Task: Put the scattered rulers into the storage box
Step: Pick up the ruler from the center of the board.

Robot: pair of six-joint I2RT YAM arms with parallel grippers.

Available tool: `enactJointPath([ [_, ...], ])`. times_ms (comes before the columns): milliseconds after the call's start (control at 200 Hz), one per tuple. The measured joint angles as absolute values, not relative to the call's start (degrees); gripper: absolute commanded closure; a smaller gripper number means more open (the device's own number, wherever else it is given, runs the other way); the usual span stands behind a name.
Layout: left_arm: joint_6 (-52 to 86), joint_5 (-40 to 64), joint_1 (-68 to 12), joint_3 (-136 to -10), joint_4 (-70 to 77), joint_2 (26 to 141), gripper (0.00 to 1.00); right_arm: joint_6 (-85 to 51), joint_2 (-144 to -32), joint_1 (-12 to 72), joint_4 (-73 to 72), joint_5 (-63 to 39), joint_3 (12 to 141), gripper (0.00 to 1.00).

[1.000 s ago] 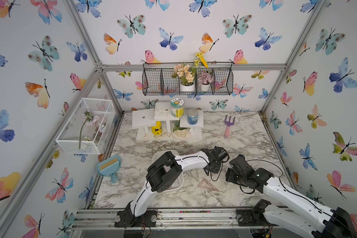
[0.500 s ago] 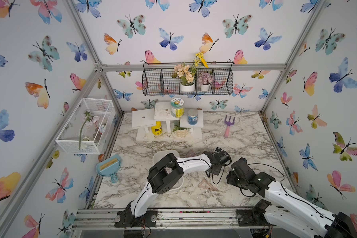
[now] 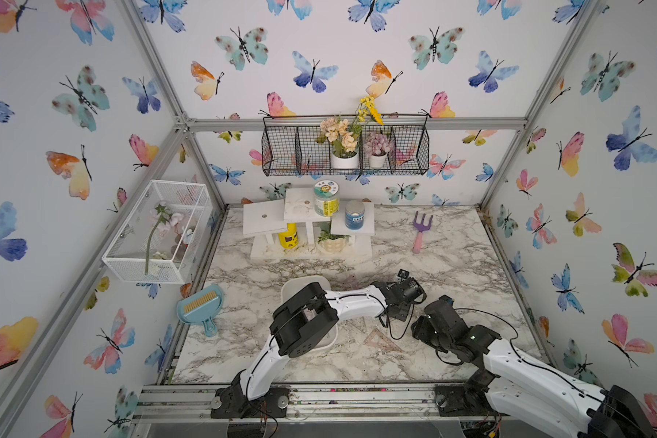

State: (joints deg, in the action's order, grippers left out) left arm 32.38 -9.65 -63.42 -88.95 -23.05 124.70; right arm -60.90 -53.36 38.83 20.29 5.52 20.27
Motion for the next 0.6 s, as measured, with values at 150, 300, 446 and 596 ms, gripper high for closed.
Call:
enactJointPath([
  [150, 32.45, -7.03, -62.17, -86.76, -20.53, 123.61, 0.82, -60.99, -56.01, 37.15, 16.53, 4.49, 20.29, 0.47],
  [300, 32.45, -4.73, -61.34, -85.23, -18.70, 122.83, 0.83, -61.10, -55.29, 35.07, 14.59, 3.99, 20.25, 0.48],
  [446, 32.42, -2.55, -60.75, -84.31, -17.52, 122.34, 0.83, -61.32, -51.96, 31.48, 10.07, 1.83, 17.74, 0.49],
  [596, 32.40, -1.21, -60.31, -83.96, -17.08, 122.17, 0.84, -61.47, -51.64, 28.71, 6.72, -1.21, 15.03, 0.49],
])
